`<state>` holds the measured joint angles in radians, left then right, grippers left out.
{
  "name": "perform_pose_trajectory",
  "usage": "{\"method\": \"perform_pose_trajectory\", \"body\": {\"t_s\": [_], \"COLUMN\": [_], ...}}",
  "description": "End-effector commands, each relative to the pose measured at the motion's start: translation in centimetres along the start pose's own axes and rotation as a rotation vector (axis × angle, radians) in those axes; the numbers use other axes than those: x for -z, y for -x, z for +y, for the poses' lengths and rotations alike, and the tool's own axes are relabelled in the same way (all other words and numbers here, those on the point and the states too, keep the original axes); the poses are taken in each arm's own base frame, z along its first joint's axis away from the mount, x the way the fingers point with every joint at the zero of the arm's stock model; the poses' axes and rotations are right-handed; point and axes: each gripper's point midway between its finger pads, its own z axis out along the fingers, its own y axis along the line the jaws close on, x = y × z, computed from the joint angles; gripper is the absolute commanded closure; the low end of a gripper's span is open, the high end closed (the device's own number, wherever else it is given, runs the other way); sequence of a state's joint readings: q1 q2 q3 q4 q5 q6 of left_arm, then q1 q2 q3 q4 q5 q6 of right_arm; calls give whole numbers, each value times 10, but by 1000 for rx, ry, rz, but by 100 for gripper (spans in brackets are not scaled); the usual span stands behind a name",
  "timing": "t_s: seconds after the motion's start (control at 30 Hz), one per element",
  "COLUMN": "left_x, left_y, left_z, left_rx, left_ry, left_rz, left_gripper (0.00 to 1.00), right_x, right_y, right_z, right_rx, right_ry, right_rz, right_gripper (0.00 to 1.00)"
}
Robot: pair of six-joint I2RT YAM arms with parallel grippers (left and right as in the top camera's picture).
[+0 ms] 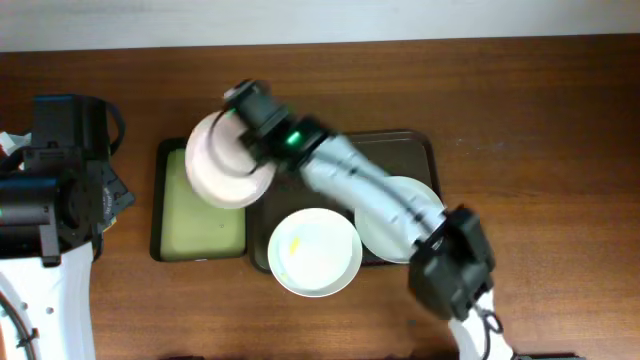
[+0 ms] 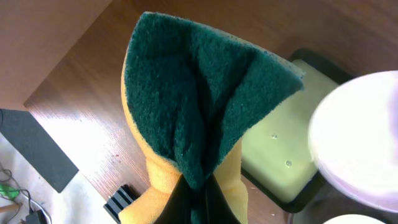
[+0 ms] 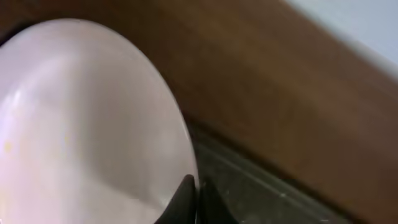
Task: Clean dirty plates on tray and stack at the side
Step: 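Lift the pink plate with the right gripper and set it right of the tray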
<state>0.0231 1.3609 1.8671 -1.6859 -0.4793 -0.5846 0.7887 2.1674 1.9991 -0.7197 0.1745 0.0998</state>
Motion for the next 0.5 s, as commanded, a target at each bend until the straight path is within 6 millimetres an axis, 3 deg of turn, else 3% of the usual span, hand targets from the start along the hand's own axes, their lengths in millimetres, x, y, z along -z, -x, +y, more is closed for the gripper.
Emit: {"method": "perform_pose_trajectory", "body": {"t_s": [0.0,0.03,0.07,0.1,0.13,0.17,0.2,0.23,0.3,0.37,0.43,0.47], "left_x": [3,3,3,3,3,3,3,3,3,4,4,3], "left_y": [1,0,0,0,0,2,2,2,2,1,1,0], "left_z": [4,4,2,2,1,1,1,1,0,-1,-1,-1], "left_rx": [24,24,25,25,26,29,30,30,30,29,29,25], "left_ry": [-4,-6,-15,-17,-18,-22,-22,-22,-23,-32,-31,-31], "left_rz": [-15,-14,-9,-8,-11,-16,-17,-16,-16,-11,-10,-9], "left_gripper": [99,99,99,100,100,100,100,100,100,100,100,100], "right_x": [41,42,47,53,66,85,119,138,152,144,131,128], "right_y": [15,-4,-44,-69,-107,-146,-209,-247,-299,-346,-371,-380], "right_z": [-78,-128,-193,-234,-285,-333,-394,-418,-431,-421,-413,-404], "right_rx": [-392,-480,-590,-649,-726,-814,-963,-1053,-1176,-1254,-1279,-1288], "right_ry": [422,359,260,187,76,-35,-191,-248,-268,-254,-246,-233], "right_rz": [19,61,150,189,251,302,373,417,477,552,579,606], "right_gripper": [96,96,96,96,96,96,96,96,96,96,96,84]}}
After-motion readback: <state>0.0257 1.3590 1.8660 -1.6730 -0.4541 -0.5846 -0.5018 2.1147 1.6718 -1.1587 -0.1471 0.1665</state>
